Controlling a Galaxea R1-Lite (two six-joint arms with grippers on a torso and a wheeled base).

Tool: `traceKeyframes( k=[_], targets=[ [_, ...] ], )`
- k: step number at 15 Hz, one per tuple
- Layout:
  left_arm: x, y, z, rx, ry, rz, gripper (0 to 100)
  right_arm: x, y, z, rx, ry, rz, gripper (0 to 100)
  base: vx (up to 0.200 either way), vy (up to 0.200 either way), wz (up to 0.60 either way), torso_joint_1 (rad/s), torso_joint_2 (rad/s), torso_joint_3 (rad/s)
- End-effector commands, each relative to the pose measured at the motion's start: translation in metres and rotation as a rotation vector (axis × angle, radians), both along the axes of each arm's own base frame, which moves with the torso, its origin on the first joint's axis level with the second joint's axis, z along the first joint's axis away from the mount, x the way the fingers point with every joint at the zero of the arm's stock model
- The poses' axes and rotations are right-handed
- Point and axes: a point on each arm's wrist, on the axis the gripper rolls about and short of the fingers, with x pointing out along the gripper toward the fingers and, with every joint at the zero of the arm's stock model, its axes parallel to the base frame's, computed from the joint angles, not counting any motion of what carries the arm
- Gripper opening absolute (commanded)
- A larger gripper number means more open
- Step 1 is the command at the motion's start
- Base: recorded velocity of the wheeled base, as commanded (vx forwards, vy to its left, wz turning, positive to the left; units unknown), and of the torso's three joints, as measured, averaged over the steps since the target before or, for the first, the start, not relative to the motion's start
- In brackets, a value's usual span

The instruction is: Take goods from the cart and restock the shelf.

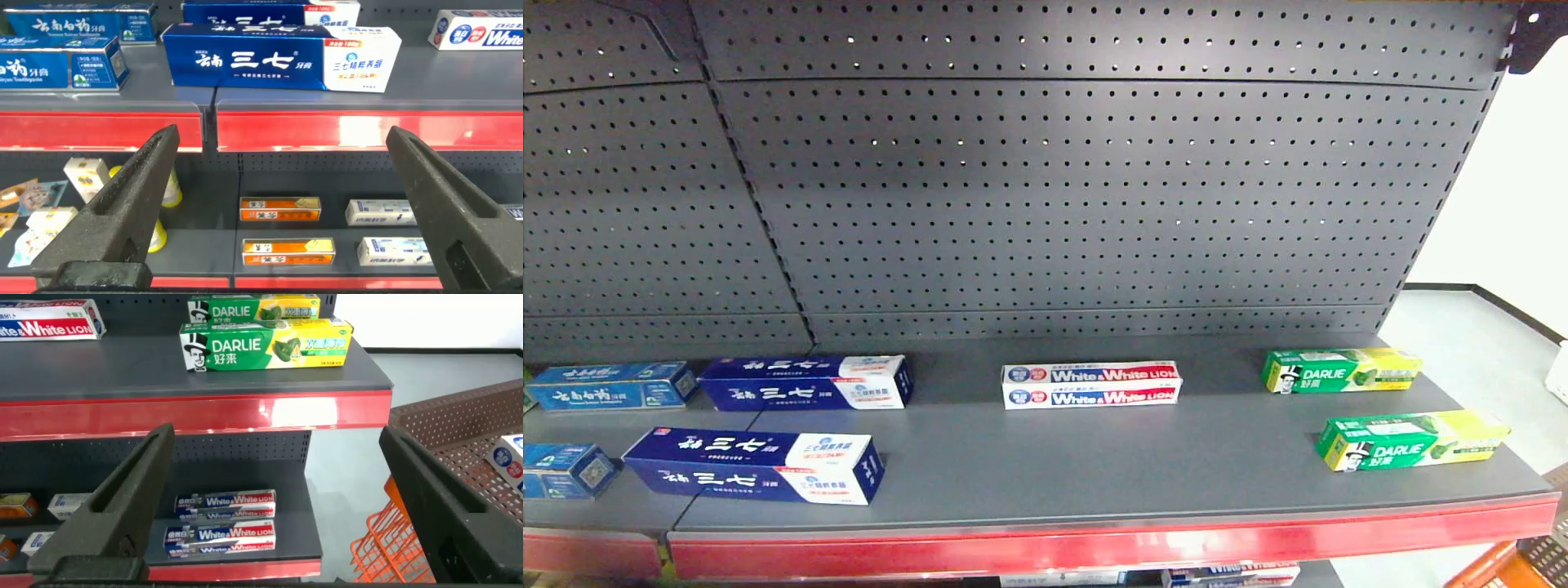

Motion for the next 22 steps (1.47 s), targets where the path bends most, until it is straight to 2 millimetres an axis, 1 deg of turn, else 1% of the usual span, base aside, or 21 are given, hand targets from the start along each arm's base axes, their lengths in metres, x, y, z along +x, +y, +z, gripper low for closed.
traceKeyframes(
  k=[1, 7, 22],
  targets=[
    [0.0001, 0.0000, 0.0001, 0.001, 0.001, -0.001, 100, 0.0000, 0.0000, 0.0000, 0.000, 0.000, 0.000, 100, 0.000, 0.000, 0.00, 0.000, 0.00, 0.000],
    [0.0001, 0.0000, 0.0001, 0.001, 0.001, -0.001, 100, 0.0000, 0.0000, 0.0000, 0.000, 0.000, 0.000, 100, 0.000, 0.000, 0.00, 0.000, 0.00, 0.000],
    [0.0001, 0.0000, 0.0001, 0.001, 0.001, -0.001, 100, 0.0000, 0.0000, 0.0000, 0.000, 0.000, 0.000, 100, 0.000, 0.000, -0.60, 0.005, 0.00, 0.001]
  ],
)
